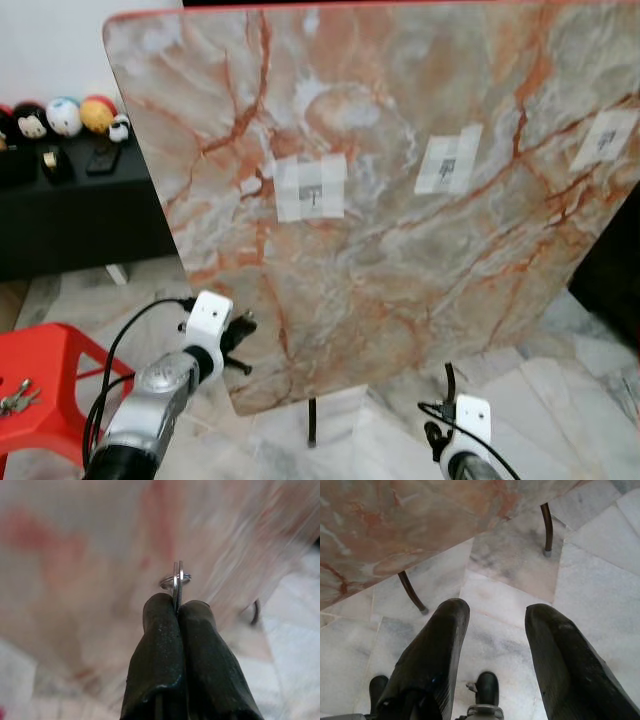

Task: Hang keys on a hook

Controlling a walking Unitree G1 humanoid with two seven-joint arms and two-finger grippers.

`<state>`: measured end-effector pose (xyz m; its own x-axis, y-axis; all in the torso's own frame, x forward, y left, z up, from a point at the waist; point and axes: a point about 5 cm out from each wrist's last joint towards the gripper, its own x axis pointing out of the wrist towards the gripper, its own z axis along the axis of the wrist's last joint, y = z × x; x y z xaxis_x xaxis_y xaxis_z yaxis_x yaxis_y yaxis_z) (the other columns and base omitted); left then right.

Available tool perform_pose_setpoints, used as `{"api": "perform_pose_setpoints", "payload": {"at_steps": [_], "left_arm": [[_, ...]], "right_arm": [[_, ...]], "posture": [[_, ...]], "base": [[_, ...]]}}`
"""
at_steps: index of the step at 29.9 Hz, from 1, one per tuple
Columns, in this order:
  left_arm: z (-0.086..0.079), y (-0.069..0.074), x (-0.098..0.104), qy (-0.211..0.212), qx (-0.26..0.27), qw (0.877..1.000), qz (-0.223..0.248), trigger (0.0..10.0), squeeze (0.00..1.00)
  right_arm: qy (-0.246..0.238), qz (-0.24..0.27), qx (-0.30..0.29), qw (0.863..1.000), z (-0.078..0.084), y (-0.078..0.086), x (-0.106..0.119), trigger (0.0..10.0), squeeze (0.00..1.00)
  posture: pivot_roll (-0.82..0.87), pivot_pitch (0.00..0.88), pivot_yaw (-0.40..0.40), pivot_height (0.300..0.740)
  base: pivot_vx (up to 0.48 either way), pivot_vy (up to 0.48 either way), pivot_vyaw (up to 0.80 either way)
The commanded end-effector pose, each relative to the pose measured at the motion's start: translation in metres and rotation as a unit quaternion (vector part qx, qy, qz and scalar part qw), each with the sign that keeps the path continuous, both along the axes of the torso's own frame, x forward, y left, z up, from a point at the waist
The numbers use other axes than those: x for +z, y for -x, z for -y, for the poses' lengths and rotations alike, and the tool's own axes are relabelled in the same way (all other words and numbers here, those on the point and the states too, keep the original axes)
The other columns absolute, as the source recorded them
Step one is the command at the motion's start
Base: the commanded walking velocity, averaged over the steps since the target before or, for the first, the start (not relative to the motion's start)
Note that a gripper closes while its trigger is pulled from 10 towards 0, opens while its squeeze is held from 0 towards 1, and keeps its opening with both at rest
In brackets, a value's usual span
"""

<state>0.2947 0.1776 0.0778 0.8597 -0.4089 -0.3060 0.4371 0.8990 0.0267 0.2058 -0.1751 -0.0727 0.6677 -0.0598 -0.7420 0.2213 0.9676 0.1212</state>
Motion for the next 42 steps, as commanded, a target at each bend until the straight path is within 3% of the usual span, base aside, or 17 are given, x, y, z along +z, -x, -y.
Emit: {"api": "perform_pose_setpoints", "payload": {"at_steps": [1, 2, 6, 12, 42], "left_arm": [[0.008, -0.001, 0.014, 0.016, -0.026, 0.999, 0.033, 10.0, 0.0], [0.015, -0.004, 0.028, 0.044, -0.033, 0.997, 0.059, 10.0, 0.0], [0.027, -0.008, 0.048, 0.078, -0.054, 0.991, 0.09, 10.0, 0.0], [0.049, -0.011, 0.07, 0.093, -0.086, 0.985, 0.121, 10.0, 0.0], [0.087, -0.035, 0.083, 0.099, -0.078, 0.986, 0.113, 10.0, 0.0]], "right_arm": [[0.003, -0.003, 0.001, 1.0, 0.002, 0.001, 0.0, 10.0, 0.0], [0.003, -0.004, 0.001, 1.0, 0.002, 0.001, -0.001, 10.0, 0.0], [0.003, -0.004, 0.001, 1.0, 0.002, 0.001, -0.001, 10.0, 0.0], [0.003, -0.005, 0.001, 1.0, 0.002, 0.002, -0.001, 10.0, 0.0], [0.003, -0.002, 0.002, 1.0, 0.0, 0.002, -0.001, 10.0, 0.0]], "posture": [[0.11, 0.0, -0.06, 0.74], [0.11, 0.0, -0.06, 0.74], [0.1, 0.0, -0.059, 0.74], [0.1, 0.0, -0.058, 0.74], [0.08, 0.0, -0.046, 0.74]], "base": [[0.0, 0.0, 0.0], [0.0, 0.0, 0.0], [0.0, 0.0, 0.0], [0.0, 0.0, 0.0], [0.0, 0.0, 0.0]]}}
